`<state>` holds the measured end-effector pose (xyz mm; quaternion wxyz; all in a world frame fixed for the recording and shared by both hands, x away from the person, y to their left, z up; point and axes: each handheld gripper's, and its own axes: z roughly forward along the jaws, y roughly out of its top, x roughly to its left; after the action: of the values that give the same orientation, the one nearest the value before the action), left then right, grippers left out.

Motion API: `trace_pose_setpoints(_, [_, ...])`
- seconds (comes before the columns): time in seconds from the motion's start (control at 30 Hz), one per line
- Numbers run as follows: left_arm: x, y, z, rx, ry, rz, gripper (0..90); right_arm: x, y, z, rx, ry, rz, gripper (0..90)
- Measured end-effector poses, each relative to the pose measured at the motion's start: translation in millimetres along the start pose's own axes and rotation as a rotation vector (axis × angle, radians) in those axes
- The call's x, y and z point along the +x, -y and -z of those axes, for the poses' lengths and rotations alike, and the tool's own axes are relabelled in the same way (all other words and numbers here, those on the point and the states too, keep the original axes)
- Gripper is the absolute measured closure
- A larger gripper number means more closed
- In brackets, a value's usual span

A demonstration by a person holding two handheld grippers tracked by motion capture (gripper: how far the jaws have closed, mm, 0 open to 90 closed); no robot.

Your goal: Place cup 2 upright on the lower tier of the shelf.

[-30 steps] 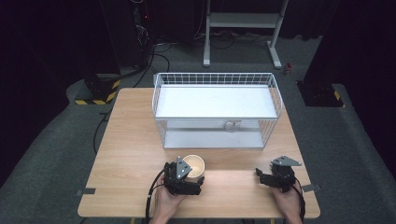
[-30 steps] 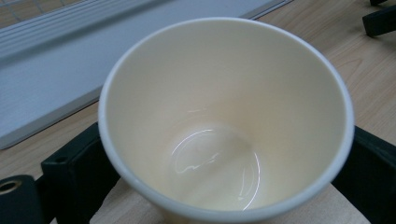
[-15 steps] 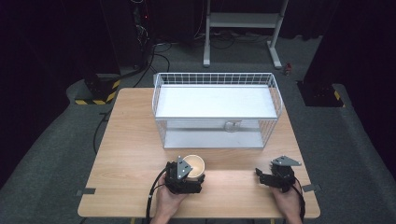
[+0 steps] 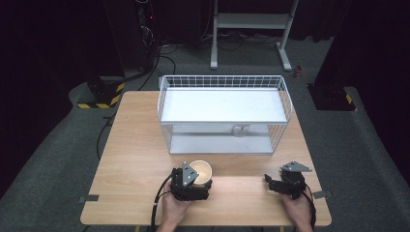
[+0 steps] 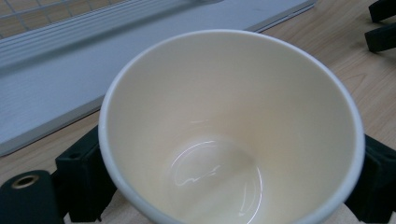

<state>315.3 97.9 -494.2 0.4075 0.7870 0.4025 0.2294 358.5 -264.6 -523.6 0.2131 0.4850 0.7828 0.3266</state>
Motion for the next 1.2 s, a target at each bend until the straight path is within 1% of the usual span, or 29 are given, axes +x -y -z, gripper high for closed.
trace_pose_setpoints(0.1, [0.0,-1.4,1.3,0.003,-0.01,-0.012,9.2,0.0,0.0,0.0,0.0,0.0,0.0,22.7])
trace_pose_setpoints(0.33, [3.5,-4.4,6.6,-0.019,-0.006,0.012,9.4,0.0,0.0,0.0,0.0,0.0,0.0,22.7])
trace_pose_setpoints(0.4, [4.7,-5.8,7.1,-0.018,-0.014,0.003,9.4,0.0,0.0,0.0,0.0,0.001,0.0,22.7])
trace_pose_setpoints(0.47, [6.5,-7.8,7.8,-0.013,-0.02,0.008,9.4,0.0,0.0,0.0,0.0,0.0,0.0,22.7])
trace_pose_setpoints(0.6, [9.2,-12.0,8.9,-0.018,-0.024,0.015,9.4,-0.2,0.0,0.0,0.0,0.0,0.002,22.7])
trace_pose_setpoints(0.63, [9.4,-12.7,8.7,-0.02,-0.023,0.02,9.4,-0.2,0.0,0.0,0.0,0.0,0.002,22.7])
trace_pose_setpoints(0.67, [10.4,-13.9,8.6,-0.016,-0.025,0.011,9.4,-0.2,0.0,0.0,0.0,0.0,0.002,22.7])
trace_pose_setpoints(0.77, [11.5,-16.8,8.1,-0.014,-0.029,0.007,9.4,-0.2,0.0,0.0,0.0,0.001,0.001,22.7])
trace_pose_setpoints(0.8, [12.0,-18.1,7.7,-0.017,-0.028,0.014,9.4,-0.2,0.0,0.0,0.0,0.001,0.001,22.7])
trace_pose_setpoints(0.9, [13.6,-20.9,7.9,-0.019,-0.027,0.016,9.4,-0.2,0.1,0.0,0.0,0.001,0.002,22.7])
trace_pose_setpoints(1.0, [15.8,-24.1,7.5,-0.013,-0.022,0.015,9.4,-0.2,0.0,0.0,0.0,0.001,0.001,22.7])
trace_pose_setpoints(1.07, [17.1,-26.6,6.4,-0.009,-0.028,0.012,9.4,-0.2,0.0,0.0,0.0,0.001,0.001,22.7])
trace_pose_setpoints(1.2, [20.3,-31.2,4.3,-0.011,-0.029,0.027,9.4,-0.2,0.0,0.0,0.0,0.001,0.002,22.7])
